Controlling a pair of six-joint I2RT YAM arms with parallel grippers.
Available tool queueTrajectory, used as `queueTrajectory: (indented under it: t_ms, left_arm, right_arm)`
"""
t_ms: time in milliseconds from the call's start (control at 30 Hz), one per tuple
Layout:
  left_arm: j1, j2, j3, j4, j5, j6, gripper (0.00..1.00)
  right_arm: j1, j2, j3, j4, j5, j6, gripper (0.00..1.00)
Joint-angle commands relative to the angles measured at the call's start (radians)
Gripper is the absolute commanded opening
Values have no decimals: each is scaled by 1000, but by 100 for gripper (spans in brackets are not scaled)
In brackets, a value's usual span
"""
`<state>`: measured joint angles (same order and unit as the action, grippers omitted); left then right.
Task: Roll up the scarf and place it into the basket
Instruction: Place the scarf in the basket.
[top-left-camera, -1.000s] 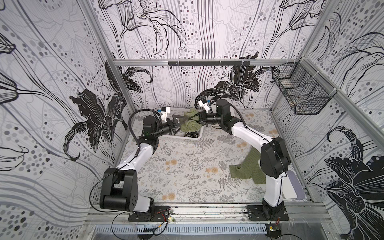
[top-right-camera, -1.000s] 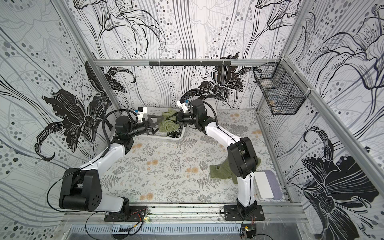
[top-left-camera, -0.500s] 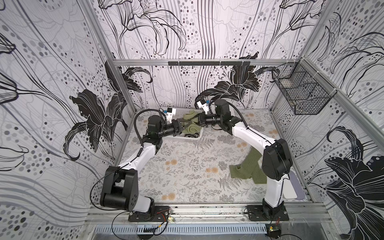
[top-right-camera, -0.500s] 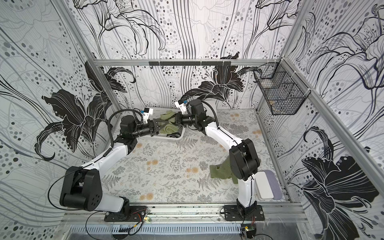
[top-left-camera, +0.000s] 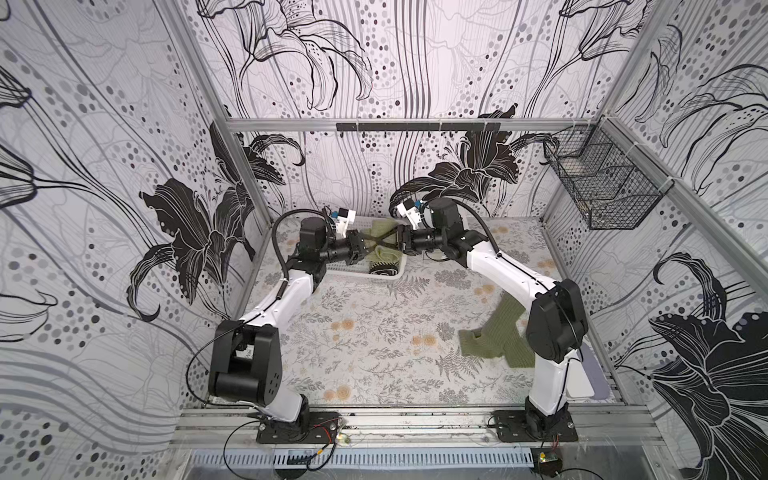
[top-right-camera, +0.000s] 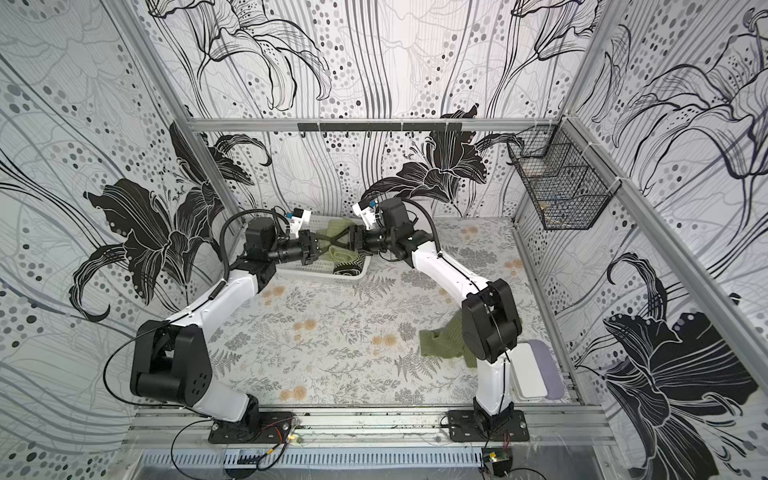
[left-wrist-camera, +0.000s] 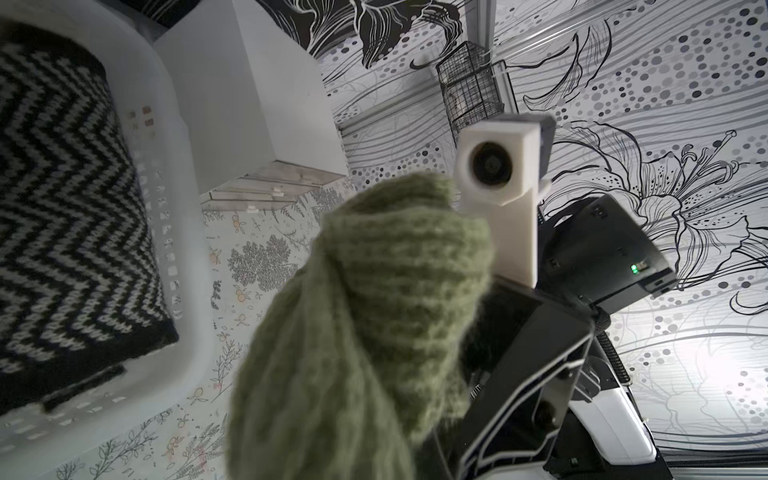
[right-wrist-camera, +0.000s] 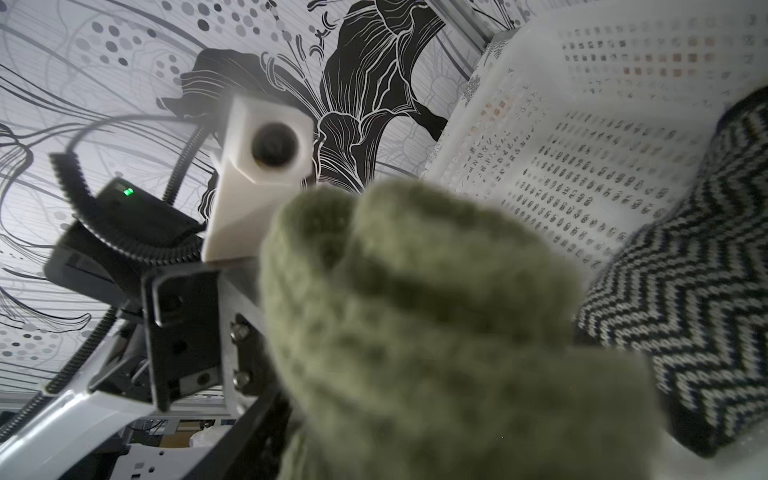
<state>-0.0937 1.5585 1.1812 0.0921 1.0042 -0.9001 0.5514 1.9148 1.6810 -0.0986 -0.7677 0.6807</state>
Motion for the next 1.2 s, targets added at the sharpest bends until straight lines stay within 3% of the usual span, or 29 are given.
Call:
queueTrajectory:
  t_ms: [0, 167, 267, 467, 667, 767, 1167]
  left_arm:
    - [51, 51, 154, -222, -16, 204, 0]
    - [96, 244, 470, -598, -58, 451, 0]
    - [96, 389, 664, -838, -138, 612, 0]
    - [115, 628, 860, -1040, -310, 766, 0]
    - [160, 773, 968, -1039, -407, 774, 0]
    - [160, 847, 1040, -1036, -403, 795, 0]
    - [159, 922, 1061, -882, -216, 747, 0]
  right_arm:
    - [-67, -86, -64, -61, 0, -40, 86]
    - [-154, -177, -140, -173, 70, -132, 92]
    - [-189, -236, -193, -201, 84, -163, 94]
    - [-205, -348, -265, -306, 153, -252, 94]
    - [-219, -407, -342, -328, 176, -272, 94]
    - [-224, -421, -375, -328, 179, -274, 94]
    - [-243, -412, -423, -305, 179, -271, 95]
